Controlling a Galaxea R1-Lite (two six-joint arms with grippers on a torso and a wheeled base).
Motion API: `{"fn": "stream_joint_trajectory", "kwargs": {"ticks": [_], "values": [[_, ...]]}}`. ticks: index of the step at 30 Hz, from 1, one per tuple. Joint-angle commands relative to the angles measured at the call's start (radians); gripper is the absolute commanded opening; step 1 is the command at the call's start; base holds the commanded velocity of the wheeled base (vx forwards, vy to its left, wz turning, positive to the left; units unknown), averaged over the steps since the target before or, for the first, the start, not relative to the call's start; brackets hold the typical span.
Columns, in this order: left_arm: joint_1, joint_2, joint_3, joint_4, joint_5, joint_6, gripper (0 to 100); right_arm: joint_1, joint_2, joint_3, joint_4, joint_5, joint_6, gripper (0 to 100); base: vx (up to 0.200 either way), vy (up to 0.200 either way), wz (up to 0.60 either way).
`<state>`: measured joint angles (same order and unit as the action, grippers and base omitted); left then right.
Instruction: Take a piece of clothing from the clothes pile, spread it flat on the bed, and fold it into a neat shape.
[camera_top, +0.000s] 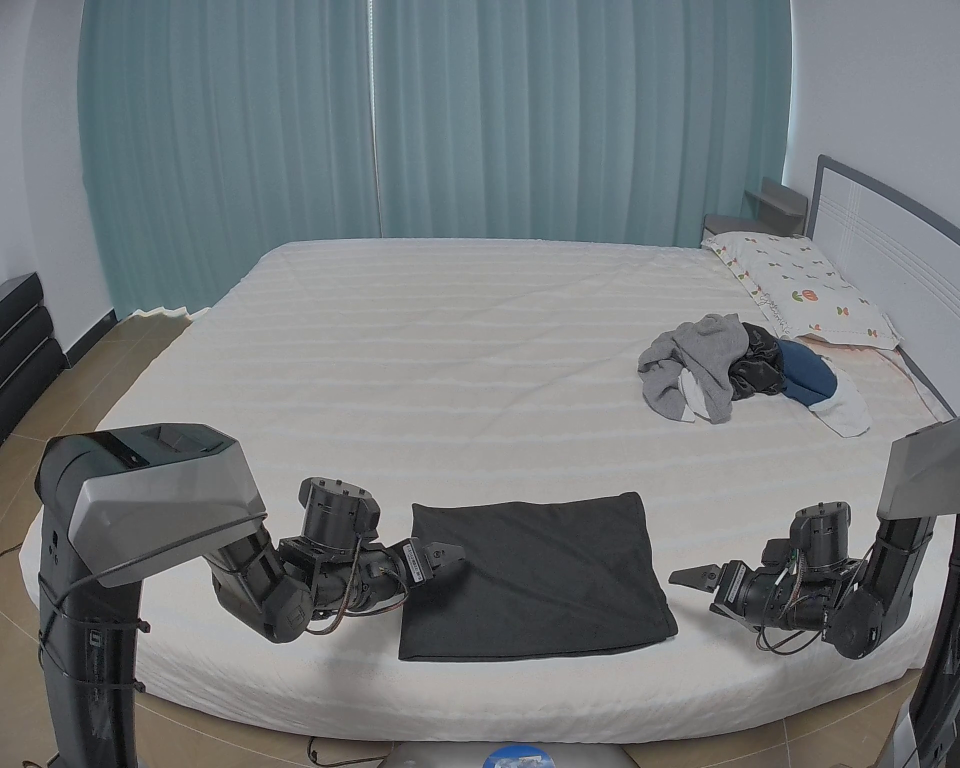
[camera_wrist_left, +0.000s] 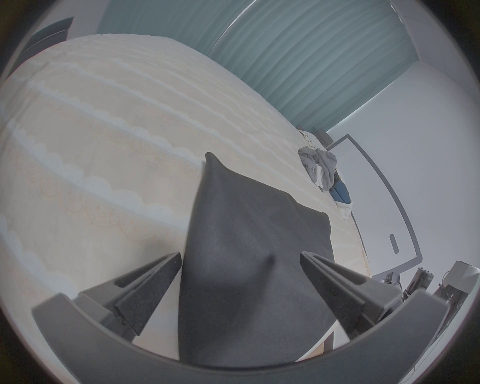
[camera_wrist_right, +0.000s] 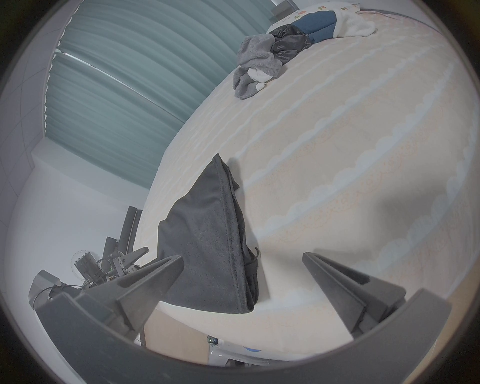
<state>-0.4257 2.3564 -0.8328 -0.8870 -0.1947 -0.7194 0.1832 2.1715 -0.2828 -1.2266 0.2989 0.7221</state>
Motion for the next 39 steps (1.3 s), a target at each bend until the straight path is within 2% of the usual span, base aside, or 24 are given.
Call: {"fn": "stream_joint_trajectory", "kwargs": {"ticks": [1, 5, 6, 18, 23, 28, 39], "values": [[-0.015, 0.035, -0.029, -0.006, 0.001, -0.002, 100, 0.002, 0.004, -0.007, -0.001, 0.002, 0.0, 100, 0.0, 0.0, 0.0], [-0.016, 0.04, -0.034, -0.006, 0.001, -0.002, 100, 0.004, 0.004, -0.007, -0.001, 0.002, 0.002, 100, 0.0, 0.0, 0.0], [-0.015, 0.04, -0.034, -0.006, 0.003, -0.003, 0, 0.004, 0.004, -0.007, -0.001, 0.002, 0.002, 100, 0.0, 0.0, 0.0], [-0.004, 0.02, 0.012, -0.004, 0.017, -0.009, 0, -0.002, -0.001, -0.006, -0.001, 0.0, 0.002, 100, 0.0, 0.0, 0.0], [0.002, 0.02, 0.012, -0.007, 0.018, -0.009, 0, -0.004, -0.004, -0.004, -0.001, 0.0, 0.003, 100, 0.0, 0.0, 0.0], [0.005, 0.024, 0.006, -0.01, 0.055, -0.011, 0, -0.013, -0.001, -0.007, -0.001, 0.002, 0.002, 100, 0.0, 0.0, 0.0], [0.005, 0.021, 0.0, -0.01, 0.058, -0.014, 0, -0.016, 0.002, -0.007, -0.001, 0.0, 0.003, 100, 0.0, 0.0, 0.0]]}}
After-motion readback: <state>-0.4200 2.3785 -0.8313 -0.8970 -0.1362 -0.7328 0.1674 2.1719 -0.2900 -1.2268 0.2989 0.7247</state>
